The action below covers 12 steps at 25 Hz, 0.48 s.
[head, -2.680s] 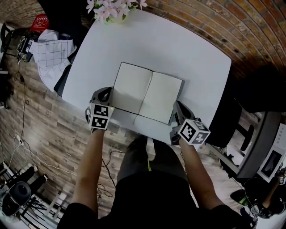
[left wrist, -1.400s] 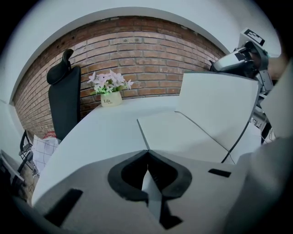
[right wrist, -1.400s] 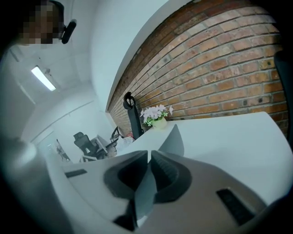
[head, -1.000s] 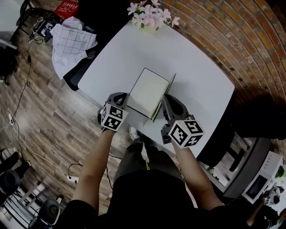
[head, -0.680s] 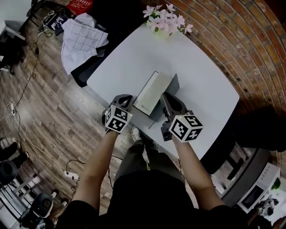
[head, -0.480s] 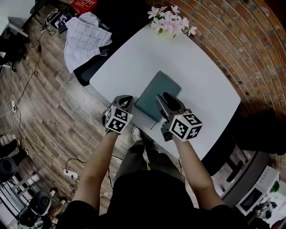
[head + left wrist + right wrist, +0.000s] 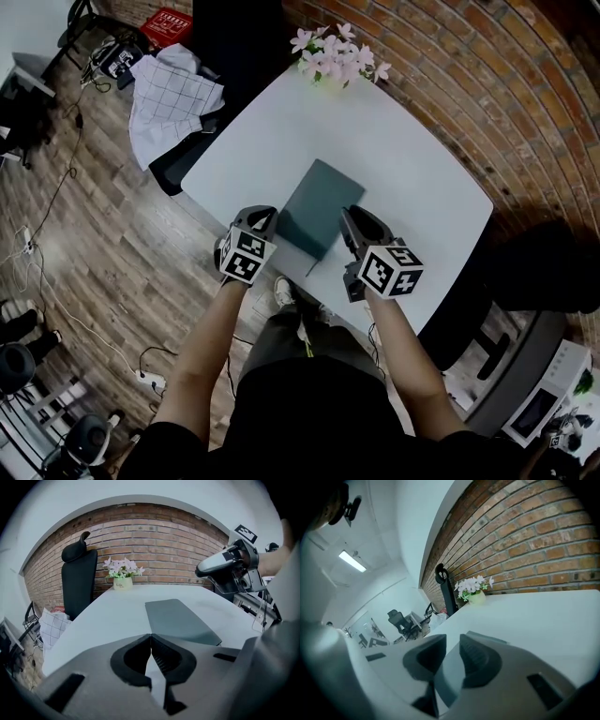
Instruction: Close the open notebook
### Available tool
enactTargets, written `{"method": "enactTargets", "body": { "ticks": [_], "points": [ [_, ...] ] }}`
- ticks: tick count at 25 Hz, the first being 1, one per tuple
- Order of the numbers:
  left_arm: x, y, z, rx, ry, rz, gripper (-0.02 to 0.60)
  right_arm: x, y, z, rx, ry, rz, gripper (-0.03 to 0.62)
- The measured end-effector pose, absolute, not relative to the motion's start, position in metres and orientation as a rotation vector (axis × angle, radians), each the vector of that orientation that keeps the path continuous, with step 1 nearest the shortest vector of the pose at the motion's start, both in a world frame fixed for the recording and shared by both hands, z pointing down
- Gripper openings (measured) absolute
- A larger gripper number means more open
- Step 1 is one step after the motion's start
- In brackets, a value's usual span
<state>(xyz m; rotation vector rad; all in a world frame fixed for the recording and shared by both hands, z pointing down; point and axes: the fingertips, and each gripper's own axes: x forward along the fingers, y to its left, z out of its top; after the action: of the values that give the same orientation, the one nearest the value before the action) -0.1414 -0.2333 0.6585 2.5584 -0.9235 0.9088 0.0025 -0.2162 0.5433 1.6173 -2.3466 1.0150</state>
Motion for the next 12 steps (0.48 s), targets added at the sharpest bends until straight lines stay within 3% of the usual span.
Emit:
{"method": "enactTargets", "body": {
  "ticks": [3,12],
  "points": [
    [-0.13,-0.235,0.642,2.573,-0.922,0.857,0.025,0.024,-0.207,0.532,1.666,-2.34,0.984,0.031],
    [-0.095,-0.23,0.568,2.653,-0.954,0.702,0.025,0.102,-0.166,0.497,1.86,-2.294,0.91,0.014]
  ]
}}
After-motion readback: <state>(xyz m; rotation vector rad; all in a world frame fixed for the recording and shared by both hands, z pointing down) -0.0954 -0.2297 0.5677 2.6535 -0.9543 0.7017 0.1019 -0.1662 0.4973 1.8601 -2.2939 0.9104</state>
